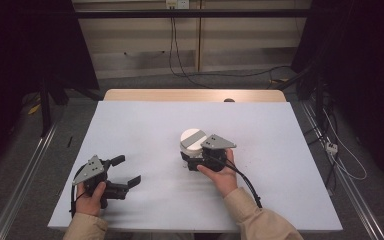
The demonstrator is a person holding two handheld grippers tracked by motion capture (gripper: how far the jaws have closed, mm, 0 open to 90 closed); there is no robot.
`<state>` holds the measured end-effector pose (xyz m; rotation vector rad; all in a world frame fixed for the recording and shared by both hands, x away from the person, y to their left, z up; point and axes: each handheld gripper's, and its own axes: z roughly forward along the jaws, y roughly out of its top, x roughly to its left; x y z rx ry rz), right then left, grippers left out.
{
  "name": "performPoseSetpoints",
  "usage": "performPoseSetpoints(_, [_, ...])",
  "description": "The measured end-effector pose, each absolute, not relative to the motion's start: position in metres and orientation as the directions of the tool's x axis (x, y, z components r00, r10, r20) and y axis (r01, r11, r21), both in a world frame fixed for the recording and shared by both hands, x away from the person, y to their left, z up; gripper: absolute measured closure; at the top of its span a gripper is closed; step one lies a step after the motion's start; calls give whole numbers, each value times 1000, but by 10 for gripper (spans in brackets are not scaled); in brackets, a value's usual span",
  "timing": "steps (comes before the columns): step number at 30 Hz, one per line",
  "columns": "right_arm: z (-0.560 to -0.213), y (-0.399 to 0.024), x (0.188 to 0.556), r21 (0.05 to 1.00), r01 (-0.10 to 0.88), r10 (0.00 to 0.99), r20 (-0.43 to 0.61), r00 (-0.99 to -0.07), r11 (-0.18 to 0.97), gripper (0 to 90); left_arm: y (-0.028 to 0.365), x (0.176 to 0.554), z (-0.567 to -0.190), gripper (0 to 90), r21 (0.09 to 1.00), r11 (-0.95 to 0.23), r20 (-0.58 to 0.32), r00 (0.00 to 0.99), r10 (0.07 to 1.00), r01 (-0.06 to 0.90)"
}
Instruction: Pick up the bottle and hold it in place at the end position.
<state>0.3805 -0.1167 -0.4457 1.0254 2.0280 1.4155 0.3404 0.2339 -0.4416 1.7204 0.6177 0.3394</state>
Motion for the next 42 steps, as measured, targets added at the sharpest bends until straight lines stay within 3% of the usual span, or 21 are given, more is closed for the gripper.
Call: performPoseSetpoints(42, [-443,-111,412,932,312,796,44,-604,185,185,233,340,-443,35,962,-156,-95,815,572,222])
